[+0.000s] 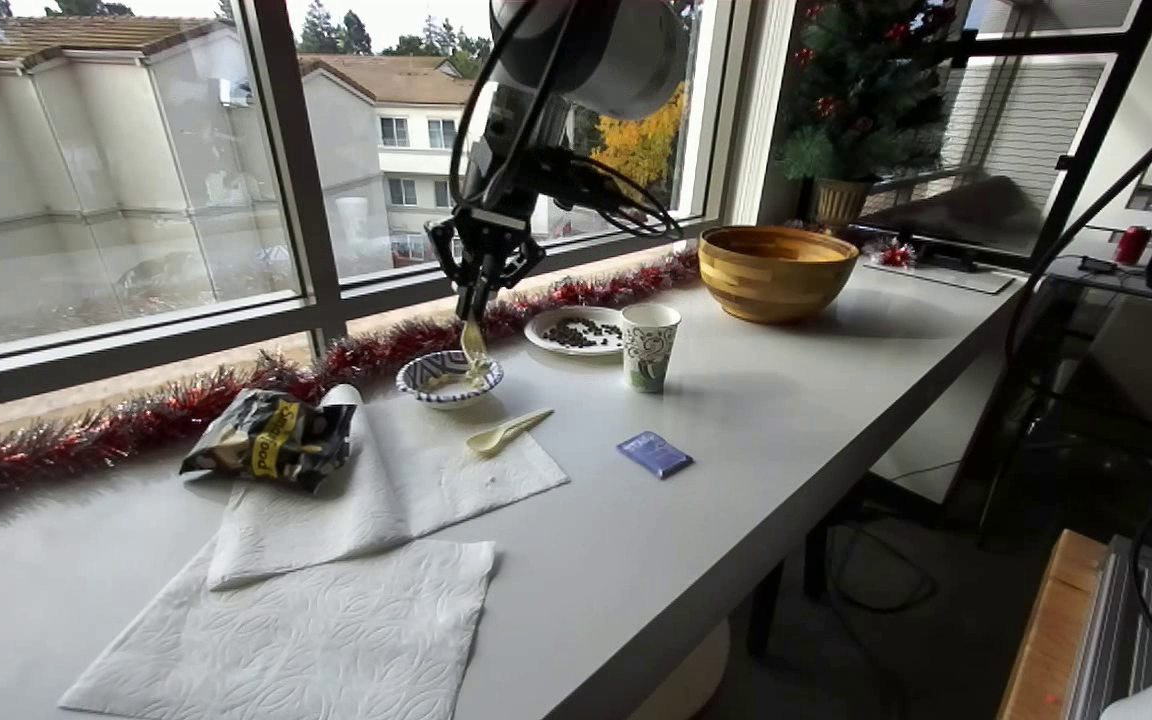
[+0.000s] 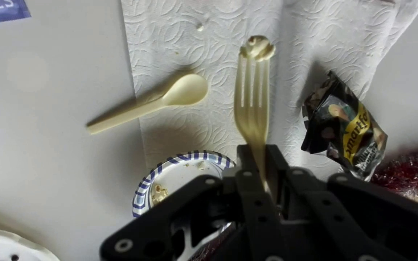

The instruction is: Use the fork to remove the contents of the white plate with blue markings and put the fork back on the napkin

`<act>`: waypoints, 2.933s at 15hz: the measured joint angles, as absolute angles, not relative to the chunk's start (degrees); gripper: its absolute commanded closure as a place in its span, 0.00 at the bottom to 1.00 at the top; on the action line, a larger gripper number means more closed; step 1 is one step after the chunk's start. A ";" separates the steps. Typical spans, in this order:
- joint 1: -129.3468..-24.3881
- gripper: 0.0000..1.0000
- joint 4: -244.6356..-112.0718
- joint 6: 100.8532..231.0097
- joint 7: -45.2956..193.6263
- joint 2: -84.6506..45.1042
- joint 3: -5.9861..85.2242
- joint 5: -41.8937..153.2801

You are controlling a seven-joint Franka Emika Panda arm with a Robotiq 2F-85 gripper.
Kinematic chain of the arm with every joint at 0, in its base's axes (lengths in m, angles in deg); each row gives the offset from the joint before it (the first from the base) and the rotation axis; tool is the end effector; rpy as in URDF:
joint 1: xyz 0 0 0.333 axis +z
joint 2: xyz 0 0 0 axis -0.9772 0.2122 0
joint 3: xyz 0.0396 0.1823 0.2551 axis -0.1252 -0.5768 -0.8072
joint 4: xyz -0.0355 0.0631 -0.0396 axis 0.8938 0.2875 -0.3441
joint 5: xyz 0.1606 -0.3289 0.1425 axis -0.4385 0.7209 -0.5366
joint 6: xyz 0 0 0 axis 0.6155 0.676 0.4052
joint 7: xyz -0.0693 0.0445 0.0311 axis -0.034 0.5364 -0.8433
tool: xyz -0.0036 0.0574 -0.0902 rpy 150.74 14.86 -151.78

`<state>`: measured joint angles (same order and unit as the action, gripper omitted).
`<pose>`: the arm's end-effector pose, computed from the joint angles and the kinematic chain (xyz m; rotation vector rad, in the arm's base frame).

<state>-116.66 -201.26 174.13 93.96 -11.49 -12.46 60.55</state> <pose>0.6120 0.0732 0.3238 -2.8482 0.3452 -0.1841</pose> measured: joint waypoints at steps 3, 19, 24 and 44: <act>-106.46 0.97 -193.25 161.31 85.24 -11.81 -1.01 50.53; -76.18 0.97 -172.49 145.10 82.12 3.92 27.02 44.43; -76.06 0.97 -167.53 143.59 81.57 8.89 27.24 43.42; -75.12 0.27 -151.51 136.57 78.83 22.08 27.22 43.10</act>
<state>-75.12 -151.51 136.57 78.83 22.08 27.22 43.10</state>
